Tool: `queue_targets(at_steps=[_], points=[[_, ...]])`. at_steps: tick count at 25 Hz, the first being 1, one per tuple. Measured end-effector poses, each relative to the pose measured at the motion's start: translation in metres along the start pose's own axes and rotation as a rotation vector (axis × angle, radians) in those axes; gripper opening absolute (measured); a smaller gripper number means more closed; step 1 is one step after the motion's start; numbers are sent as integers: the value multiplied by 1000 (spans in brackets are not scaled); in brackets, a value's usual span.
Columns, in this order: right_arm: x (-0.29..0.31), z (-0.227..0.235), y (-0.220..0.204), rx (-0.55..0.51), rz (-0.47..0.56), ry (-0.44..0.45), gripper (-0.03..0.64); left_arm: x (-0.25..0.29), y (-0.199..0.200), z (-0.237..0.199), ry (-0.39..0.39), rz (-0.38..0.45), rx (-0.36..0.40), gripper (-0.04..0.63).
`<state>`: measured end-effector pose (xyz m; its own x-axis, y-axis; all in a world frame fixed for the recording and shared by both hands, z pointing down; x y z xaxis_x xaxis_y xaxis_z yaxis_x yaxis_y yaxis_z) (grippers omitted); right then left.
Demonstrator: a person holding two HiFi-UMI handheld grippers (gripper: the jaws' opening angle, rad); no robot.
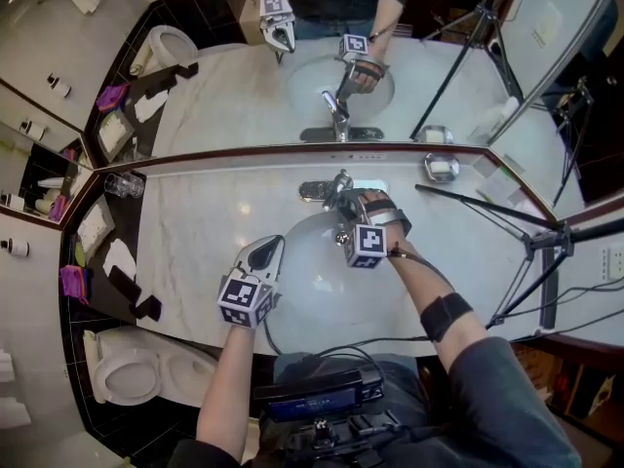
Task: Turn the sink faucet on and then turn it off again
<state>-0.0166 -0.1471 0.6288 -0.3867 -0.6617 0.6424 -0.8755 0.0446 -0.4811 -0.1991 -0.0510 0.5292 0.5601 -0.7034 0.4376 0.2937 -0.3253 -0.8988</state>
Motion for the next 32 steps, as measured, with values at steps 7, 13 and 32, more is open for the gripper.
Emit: queue_targets(at_steps=[7, 13, 32], points=[[30, -7, 3, -90, -15, 16, 216, 3, -3, -5, -2, -10, -12, 0], [40, 0, 10, -106, -16, 35, 171, 0, -8, -13, 12, -13, -31, 0], [42, 17, 10, 123, 17, 140, 132, 0, -17, -15, 13, -16, -50, 0]])
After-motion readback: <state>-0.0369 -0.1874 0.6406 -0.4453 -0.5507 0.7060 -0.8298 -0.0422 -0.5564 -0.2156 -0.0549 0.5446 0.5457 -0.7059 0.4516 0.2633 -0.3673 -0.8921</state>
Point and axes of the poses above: the fingertips, and each gripper's own axes: x forward along the fingers, z to its right, y out of its top, the point moved 6 cm from there along -x, backward along the fingers, and after that the axes turned 6 degrees about x, right-handed, at the moved point
